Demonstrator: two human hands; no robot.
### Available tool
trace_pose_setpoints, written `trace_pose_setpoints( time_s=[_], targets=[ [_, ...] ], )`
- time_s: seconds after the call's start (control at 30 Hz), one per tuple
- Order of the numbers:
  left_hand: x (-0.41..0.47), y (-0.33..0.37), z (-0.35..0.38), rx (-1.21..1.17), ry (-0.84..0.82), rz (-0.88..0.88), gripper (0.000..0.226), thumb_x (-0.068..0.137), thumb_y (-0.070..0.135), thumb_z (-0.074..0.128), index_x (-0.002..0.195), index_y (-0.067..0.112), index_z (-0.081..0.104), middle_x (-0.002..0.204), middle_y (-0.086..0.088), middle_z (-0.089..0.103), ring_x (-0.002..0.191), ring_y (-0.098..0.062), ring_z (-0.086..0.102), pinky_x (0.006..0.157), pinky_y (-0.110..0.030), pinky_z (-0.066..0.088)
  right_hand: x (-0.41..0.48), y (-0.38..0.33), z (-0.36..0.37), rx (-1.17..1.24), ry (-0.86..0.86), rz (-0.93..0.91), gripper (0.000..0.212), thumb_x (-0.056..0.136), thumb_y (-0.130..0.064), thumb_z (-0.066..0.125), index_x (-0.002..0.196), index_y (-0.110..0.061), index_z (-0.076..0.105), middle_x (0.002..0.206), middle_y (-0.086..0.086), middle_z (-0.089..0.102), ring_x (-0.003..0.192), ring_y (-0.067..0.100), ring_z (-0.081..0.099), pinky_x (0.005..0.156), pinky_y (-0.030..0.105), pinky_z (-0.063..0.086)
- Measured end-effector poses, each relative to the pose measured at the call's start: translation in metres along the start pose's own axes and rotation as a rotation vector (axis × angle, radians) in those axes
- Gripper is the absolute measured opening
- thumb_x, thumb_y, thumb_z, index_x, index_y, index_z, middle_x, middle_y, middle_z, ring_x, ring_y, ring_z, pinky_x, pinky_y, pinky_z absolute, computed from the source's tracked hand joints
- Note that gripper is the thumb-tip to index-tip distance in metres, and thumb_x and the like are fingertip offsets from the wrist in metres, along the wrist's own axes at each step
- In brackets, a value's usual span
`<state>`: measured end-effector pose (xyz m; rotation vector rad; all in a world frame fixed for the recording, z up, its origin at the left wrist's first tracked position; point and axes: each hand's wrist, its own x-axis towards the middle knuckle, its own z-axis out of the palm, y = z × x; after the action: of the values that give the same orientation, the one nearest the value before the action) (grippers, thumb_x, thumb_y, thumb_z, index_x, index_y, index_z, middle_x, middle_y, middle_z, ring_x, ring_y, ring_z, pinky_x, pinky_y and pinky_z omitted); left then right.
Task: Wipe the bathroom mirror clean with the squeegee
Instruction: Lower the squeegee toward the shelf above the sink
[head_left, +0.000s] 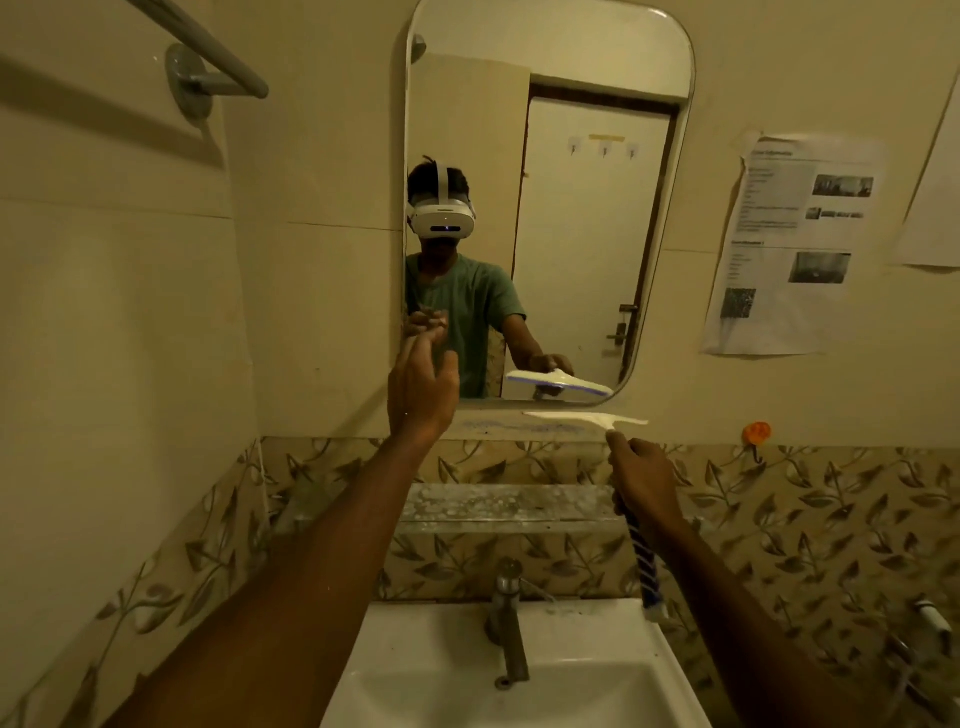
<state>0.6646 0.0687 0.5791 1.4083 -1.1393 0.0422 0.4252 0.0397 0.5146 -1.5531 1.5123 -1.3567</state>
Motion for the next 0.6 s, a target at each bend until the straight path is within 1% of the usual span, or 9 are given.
trace_pose_setpoints(
  time_s=[0.07,0.13,0.2,0.27,0.33,0.4,0.5,0.57,0.6],
  targets=[
    [-0.015,-0.002,0.002,0.043,-0.079,0.053,0.038,0.092,0.023,0.044,0.129,0.016,0.053,0.135,-0.005,0.053,0.116,-0.025,0.053,0.094,-0.036,0.045,-0.018,0.0,-0.002,0.097,-0.038,0.028,0.049,0.099,-0.034,0.046,0.094,0.013,0.057,0.063,0.017,0.05,0.039,0.021,0.046,0.036,0.024,0.04],
    [-0.031,-0.005,0.003,0.069,-0.143,0.088,0.038,0.093,0.022,0.045,0.129,0.018,0.053,0.137,-0.003,0.052,0.113,-0.024,0.055,0.089,-0.032,0.044,-0.034,0.0,-0.004,0.158,-0.038,0.038,0.048,0.101,-0.031,0.045,0.097,0.015,0.056,0.062,0.017,0.048,0.038,0.019,0.045,0.034,0.023,0.04],
    [-0.048,-0.009,0.003,0.101,-0.185,0.121,0.038,0.092,0.024,0.044,0.129,0.018,0.053,0.136,-0.003,0.053,0.112,-0.024,0.056,0.087,-0.029,0.042,-0.048,0.002,-0.006,0.167,-0.025,0.045,0.046,0.101,-0.032,0.044,0.101,0.013,0.057,0.062,0.012,0.051,0.035,0.014,0.046,0.034,0.024,0.04],
    [-0.068,-0.012,0.004,0.135,-0.232,0.155,0.041,0.091,0.028,0.042,0.129,0.018,0.052,0.134,-0.004,0.054,0.115,-0.024,0.054,0.092,-0.032,0.043,-0.065,0.008,-0.013,0.172,0.006,0.061,0.044,0.101,-0.033,0.044,0.109,0.008,0.058,0.064,0.004,0.053,0.031,0.008,0.046,0.033,0.022,0.04],
    [-0.094,-0.01,0.009,0.16,-0.302,0.159,0.041,0.091,0.028,0.043,0.131,0.018,0.05,0.134,-0.005,0.054,0.119,-0.023,0.052,0.099,-0.037,0.043,-0.081,0.02,-0.028,0.164,0.043,0.082,0.045,0.101,-0.034,0.045,0.102,0.008,0.06,0.062,0.003,0.054,0.033,0.008,0.046,0.035,0.022,0.04],
    [-0.122,-0.004,0.014,0.188,-0.364,0.175,0.043,0.091,0.03,0.042,0.132,0.018,0.049,0.134,-0.005,0.053,0.121,-0.023,0.051,0.1,-0.038,0.042,-0.096,0.032,-0.045,0.136,0.075,0.089,0.045,0.101,-0.035,0.045,0.093,0.006,0.061,0.062,0.009,0.056,0.039,0.013,0.049,0.038,0.024,0.042],
    [-0.165,0.011,0.025,0.241,-0.434,0.208,0.052,0.086,0.034,0.037,0.133,0.016,0.047,0.134,-0.007,0.052,0.122,-0.025,0.049,0.102,-0.039,0.04,-0.11,0.055,-0.074,0.125,0.101,0.103,0.042,0.101,-0.036,0.044,0.094,0.001,0.062,0.067,0.01,0.06,0.042,0.015,0.05,0.035,0.021,0.041],
    [-0.196,0.021,0.037,0.231,-0.474,0.238,0.051,0.087,0.03,0.04,0.136,0.016,0.044,0.138,-0.007,0.049,0.125,-0.026,0.047,0.105,-0.04,0.037,-0.116,0.074,-0.098,0.13,0.121,0.135,0.039,0.101,-0.037,0.044,0.097,-0.003,0.063,0.071,0.011,0.06,0.044,0.016,0.051,0.034,0.02,0.04],
    [-0.212,0.027,0.046,0.219,-0.486,0.249,0.051,0.088,0.029,0.041,0.138,0.017,0.042,0.139,-0.006,0.048,0.127,-0.025,0.046,0.106,-0.039,0.036,-0.117,0.085,-0.11,0.133,0.129,0.154,0.04,0.1,-0.037,0.045,0.094,-0.003,0.063,0.069,0.012,0.058,0.046,0.017,0.051,0.035,0.021,0.04]
  ],
)
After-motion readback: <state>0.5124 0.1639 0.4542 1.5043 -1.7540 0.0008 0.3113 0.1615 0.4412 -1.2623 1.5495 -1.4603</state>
